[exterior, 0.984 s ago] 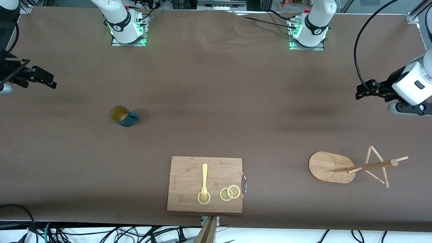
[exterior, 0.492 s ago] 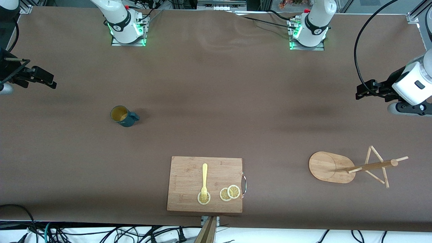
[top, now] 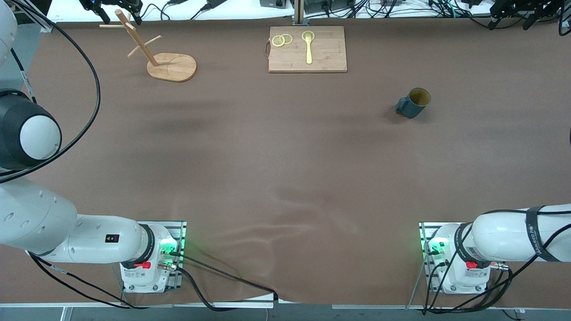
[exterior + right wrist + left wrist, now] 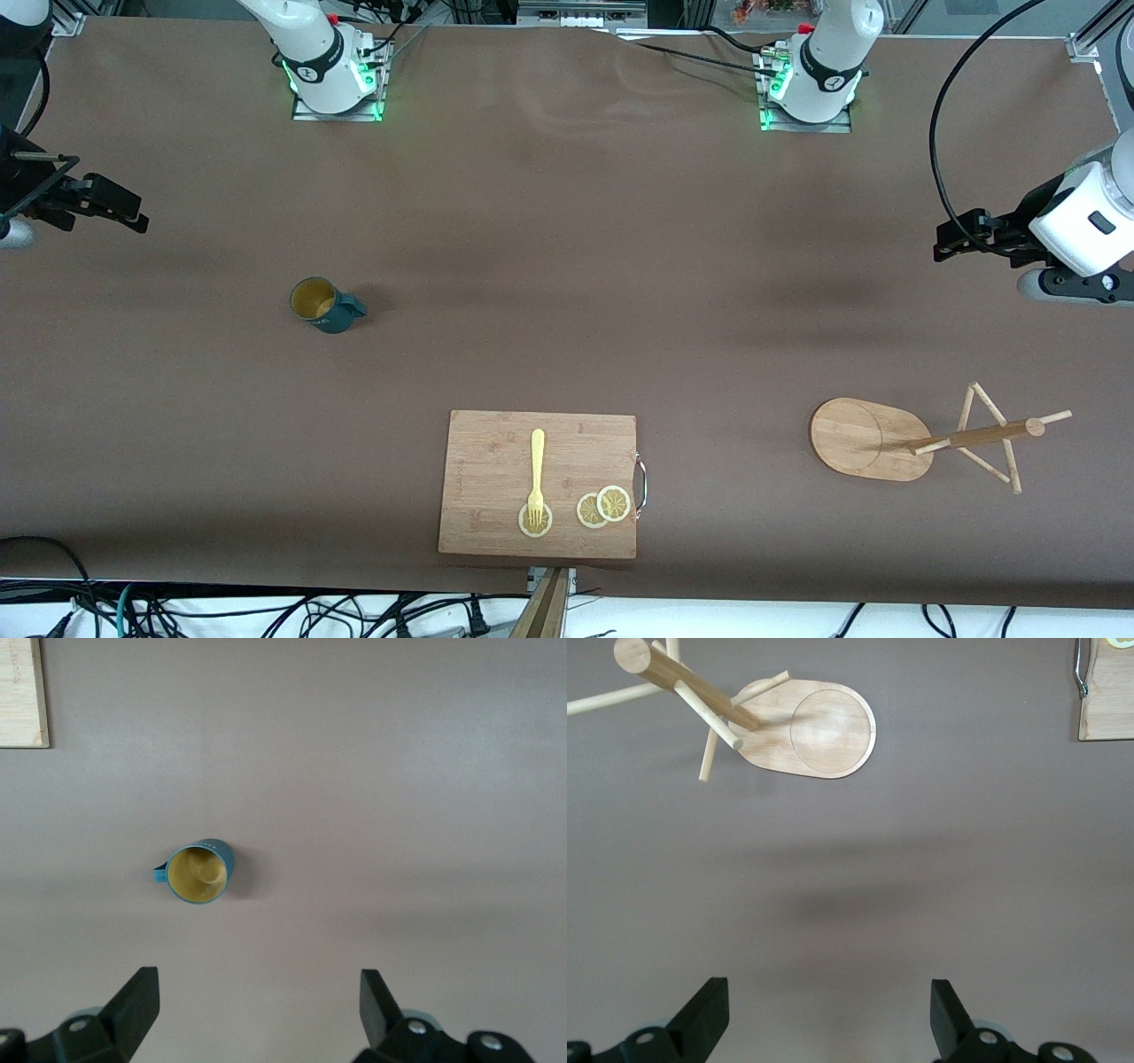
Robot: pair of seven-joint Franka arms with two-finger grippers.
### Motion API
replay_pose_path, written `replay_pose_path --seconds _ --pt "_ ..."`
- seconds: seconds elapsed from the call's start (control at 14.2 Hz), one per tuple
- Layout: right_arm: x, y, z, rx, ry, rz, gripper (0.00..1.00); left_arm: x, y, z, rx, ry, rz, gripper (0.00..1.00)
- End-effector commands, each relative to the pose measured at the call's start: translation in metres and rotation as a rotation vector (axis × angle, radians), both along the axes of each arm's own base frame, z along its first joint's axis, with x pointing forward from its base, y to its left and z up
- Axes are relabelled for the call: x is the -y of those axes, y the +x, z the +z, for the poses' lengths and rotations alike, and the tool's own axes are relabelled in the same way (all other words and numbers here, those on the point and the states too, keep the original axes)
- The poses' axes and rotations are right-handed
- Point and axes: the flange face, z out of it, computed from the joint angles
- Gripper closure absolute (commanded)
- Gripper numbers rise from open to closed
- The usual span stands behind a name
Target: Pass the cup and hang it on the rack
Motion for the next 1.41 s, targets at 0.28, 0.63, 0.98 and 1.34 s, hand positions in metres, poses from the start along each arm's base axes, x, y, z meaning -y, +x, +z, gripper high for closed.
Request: replay_pose_path --seconds 0.28,0.63,0.98,1.34 --pt "0.000 0.000 0.004 -0.008 -0.001 -0.005 0.00 0.001 0.003 0.006 0.004 0.000 -0.019 0.00" --pt "0.000 -0.001 0.002 -0.020 0.003 -0.007 0.00 0.001 0.003 0.006 0.004 0.000 -0.019 0.00" --pt "-0.002 0.005 -0.028 -0.091 0.009 -0.001 0.00 0.001 0.003 0.006 0.004 0.000 -0.019 0.00" --pt "-0.026 0.022 -0.096 -0.125 0.014 0.036 0.00 0.001 0.003 0.006 0.004 -0.001 -0.019 0.00"
